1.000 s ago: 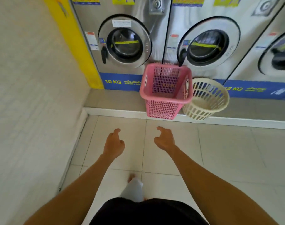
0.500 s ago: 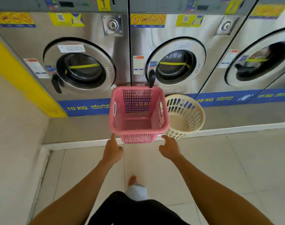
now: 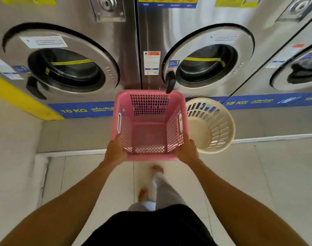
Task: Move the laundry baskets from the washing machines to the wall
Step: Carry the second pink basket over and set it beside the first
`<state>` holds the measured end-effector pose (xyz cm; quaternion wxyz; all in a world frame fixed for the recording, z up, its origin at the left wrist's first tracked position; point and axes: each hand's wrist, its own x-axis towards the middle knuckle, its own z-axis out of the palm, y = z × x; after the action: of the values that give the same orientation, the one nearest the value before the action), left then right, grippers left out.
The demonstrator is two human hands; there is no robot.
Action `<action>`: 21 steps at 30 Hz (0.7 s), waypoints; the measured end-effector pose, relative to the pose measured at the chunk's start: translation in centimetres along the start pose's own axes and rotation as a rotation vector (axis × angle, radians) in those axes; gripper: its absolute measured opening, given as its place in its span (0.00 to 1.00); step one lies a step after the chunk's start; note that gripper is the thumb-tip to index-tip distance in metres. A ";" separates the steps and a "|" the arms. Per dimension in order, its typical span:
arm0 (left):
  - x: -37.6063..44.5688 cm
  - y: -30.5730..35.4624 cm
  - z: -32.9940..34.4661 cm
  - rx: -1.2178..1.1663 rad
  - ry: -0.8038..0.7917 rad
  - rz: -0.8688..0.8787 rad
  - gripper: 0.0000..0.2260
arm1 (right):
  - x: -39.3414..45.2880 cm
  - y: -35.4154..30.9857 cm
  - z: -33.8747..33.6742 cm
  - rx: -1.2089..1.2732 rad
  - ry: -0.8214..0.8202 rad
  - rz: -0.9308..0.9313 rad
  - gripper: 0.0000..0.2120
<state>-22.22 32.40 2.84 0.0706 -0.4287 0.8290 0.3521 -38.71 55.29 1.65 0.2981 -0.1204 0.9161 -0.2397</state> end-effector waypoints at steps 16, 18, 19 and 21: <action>17.3 -2.4 3.2 0.062 0.047 -0.440 0.41 | 17.1 1.7 2.3 -0.187 -0.014 0.114 0.40; 18.0 -3.4 4.2 0.026 0.038 -0.470 0.42 | 17.9 2.0 3.0 -0.171 -0.019 0.103 0.42; 18.0 -3.7 4.6 0.013 0.038 -0.472 0.42 | 18.1 2.3 3.2 -0.184 -0.008 0.088 0.43; 17.6 -4.1 4.8 -0.020 0.047 -0.467 0.43 | 18.1 3.0 3.2 -0.250 0.000 0.031 0.45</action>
<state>-30.94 22.23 -10.25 0.1268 -0.6177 0.7052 0.3243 -51.34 50.12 -11.01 0.2846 -0.1424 0.9405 -0.1191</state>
